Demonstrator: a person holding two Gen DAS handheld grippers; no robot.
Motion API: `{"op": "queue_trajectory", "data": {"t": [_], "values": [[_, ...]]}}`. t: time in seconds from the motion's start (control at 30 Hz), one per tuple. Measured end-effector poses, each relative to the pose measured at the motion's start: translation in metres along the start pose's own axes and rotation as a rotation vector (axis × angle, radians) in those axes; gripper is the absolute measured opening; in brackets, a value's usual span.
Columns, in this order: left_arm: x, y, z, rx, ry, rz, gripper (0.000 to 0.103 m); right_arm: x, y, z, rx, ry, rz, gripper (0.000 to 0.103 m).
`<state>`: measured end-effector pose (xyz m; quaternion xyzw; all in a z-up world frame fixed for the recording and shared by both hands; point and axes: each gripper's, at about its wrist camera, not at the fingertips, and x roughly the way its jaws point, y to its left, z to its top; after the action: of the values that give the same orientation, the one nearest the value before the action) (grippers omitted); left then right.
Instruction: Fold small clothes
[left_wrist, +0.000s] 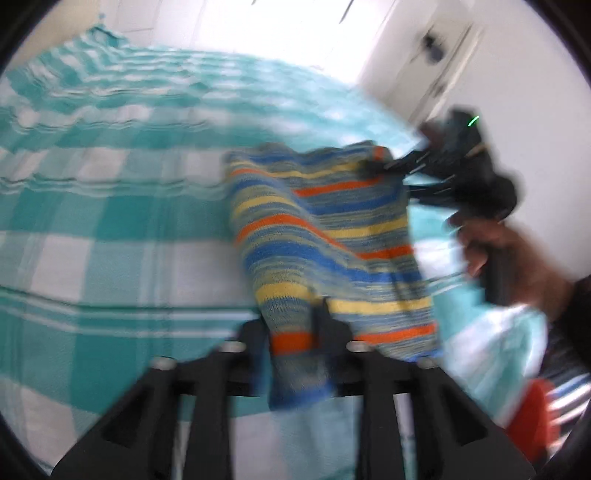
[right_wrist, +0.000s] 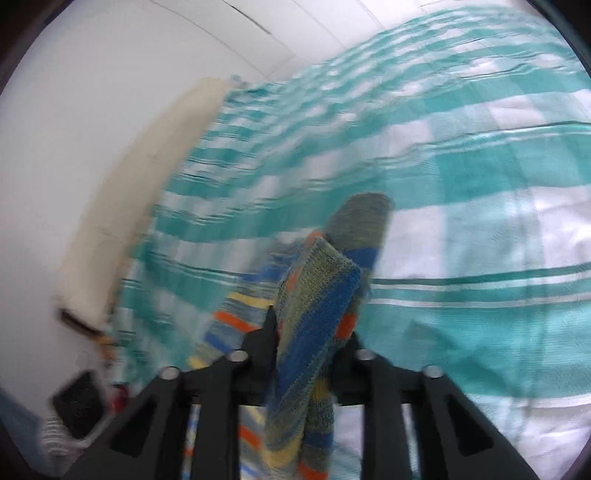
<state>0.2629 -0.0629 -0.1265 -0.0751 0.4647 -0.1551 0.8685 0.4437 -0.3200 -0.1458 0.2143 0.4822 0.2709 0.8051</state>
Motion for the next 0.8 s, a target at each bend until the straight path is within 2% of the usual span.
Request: {"op": "queue_trajectory", "data": {"t": [0.03,0.07,0.13,0.17,0.27,0.37,0.53,0.6,0.63,0.73,0.8], "values": [[0.006,0.002,-0.006,-0.009,0.034,0.037,0.062,0.005,-0.01,-0.003,0.021,0.011,-0.099,0.074],[0.007,0.004,-0.015,-0.017,0.054,0.052,0.062,0.005,-0.018,-0.006,0.045,0.012,-0.161,0.103],[-0.004,0.003,-0.03,-0.011,0.043,0.055,0.07,-0.011,-0.025,-0.017,0.049,-0.024,-0.242,0.102],[-0.012,0.001,-0.036,-0.001,0.033,0.083,0.08,-0.021,-0.022,-0.023,0.034,-0.039,-0.267,0.102],[-0.042,-0.01,-0.053,0.048,-0.019,0.212,0.094,-0.053,0.002,-0.052,-0.083,-0.025,-0.396,0.102],[-0.076,-0.025,-0.067,0.087,-0.064,0.331,0.099,-0.084,0.046,-0.103,-0.206,0.032,-0.491,0.102],[-0.124,-0.049,-0.08,0.132,-0.096,0.474,0.099,-0.124,0.104,-0.194,-0.219,0.065,-0.484,0.102],[-0.142,-0.054,-0.083,0.116,-0.088,0.485,0.099,-0.138,0.128,-0.23,-0.19,0.063,-0.477,0.102],[-0.149,-0.056,-0.084,0.1,-0.067,0.468,0.099,-0.144,0.139,-0.245,-0.175,0.052,-0.481,0.102],[-0.173,-0.056,-0.085,0.058,-0.017,0.35,0.099,-0.164,0.168,-0.277,-0.145,0.016,-0.474,0.102],[-0.187,-0.055,-0.087,0.032,-0.029,0.346,0.099,-0.176,0.184,-0.287,-0.167,0.001,-0.48,0.102]]}}
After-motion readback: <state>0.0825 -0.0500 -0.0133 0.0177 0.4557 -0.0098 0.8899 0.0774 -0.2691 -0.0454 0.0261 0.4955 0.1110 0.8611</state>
